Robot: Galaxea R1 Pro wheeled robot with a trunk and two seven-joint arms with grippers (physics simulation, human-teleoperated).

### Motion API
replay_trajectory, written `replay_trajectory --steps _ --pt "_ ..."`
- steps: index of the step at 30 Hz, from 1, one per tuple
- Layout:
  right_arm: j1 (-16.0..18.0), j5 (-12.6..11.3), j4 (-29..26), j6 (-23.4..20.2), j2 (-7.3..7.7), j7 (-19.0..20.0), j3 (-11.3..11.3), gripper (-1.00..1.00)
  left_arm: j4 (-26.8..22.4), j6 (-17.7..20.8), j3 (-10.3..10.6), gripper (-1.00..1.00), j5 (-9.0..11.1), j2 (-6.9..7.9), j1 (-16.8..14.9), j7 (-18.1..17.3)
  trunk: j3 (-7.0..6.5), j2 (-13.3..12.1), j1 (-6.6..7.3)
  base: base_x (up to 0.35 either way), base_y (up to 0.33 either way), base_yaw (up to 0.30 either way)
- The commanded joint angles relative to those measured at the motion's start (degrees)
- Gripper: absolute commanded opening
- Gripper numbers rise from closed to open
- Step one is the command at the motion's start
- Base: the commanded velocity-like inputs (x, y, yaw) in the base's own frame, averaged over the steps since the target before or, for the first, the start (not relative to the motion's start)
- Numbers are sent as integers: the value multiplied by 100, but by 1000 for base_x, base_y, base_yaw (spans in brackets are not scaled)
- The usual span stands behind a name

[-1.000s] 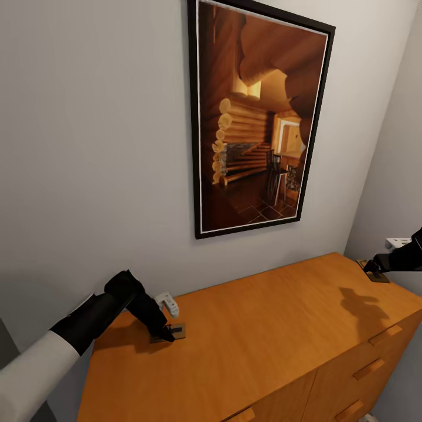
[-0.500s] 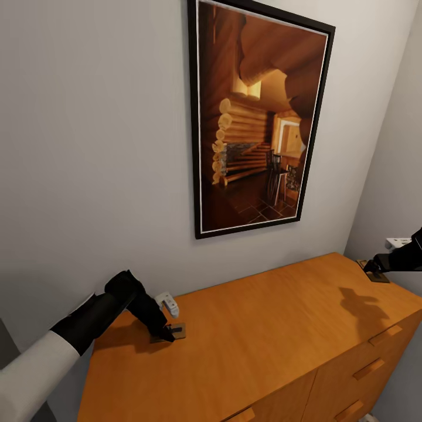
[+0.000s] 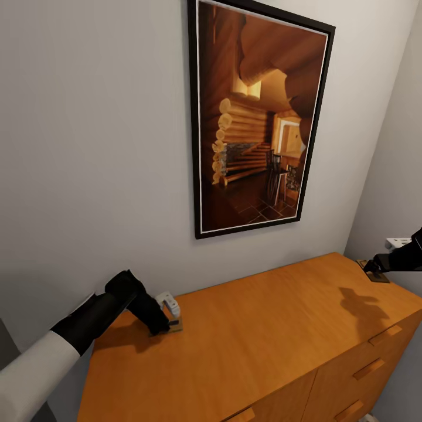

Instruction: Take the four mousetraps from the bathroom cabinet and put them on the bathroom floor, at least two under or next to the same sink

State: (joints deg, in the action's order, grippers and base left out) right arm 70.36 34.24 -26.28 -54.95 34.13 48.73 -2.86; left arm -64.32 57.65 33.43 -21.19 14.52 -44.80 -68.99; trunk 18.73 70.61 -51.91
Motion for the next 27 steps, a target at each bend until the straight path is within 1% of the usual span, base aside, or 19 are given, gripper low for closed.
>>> replay_trajectory --steps 1,14,20,21,22,24,25,26,27 --pt "4 48 -6 -26 -3 37 -30 -100 560 -43 5 -100 -161 0 -2 -62 9 4 -1 0 0 0" --pt "4 48 -3 -26 -8 40 -30 -100 553 -30 7 -100 -165 -8 -2 -57 9 4 -1 0 0 0" --pt "4 48 -7 -32 -12 40 -30 -100 409 13 -11 -100 -203 -17 -2 -57 9 4 -1 0 0 0" --pt "4 48 -4 -32 -12 40 -30 -100 303 63 -7 -100 -205 -21 -2 -60 9 4 -1 0 0 0" --pt "4 48 -6 -33 -12 40 -32 -100 19 149 -5 -100 -214 -38 -2 -61 9 4 -1 0 0 0" --pt "4 46 -7 -33 -12 40 -31 -100 -229 184 -22 -100 -219 -47 -2 -63 9 4 -1 0 0 0" --pt "4 46 -6 -33 -14 40 -31 -100 -491 207 -80 -100 -224 -50 -2 -66 9 4 -1 0 0 0" --pt "4 47 -5 -33 -15 40 -31 -100 -616 216 -128 -100 -230 -51 -2 -67 9 4 -1 0 0 0" --pt "4 47 -4 -33 -17 40 -30 -100 -847 230 -260 -100 -250 -54 -2 -73 9 4 -1 0 0 0"
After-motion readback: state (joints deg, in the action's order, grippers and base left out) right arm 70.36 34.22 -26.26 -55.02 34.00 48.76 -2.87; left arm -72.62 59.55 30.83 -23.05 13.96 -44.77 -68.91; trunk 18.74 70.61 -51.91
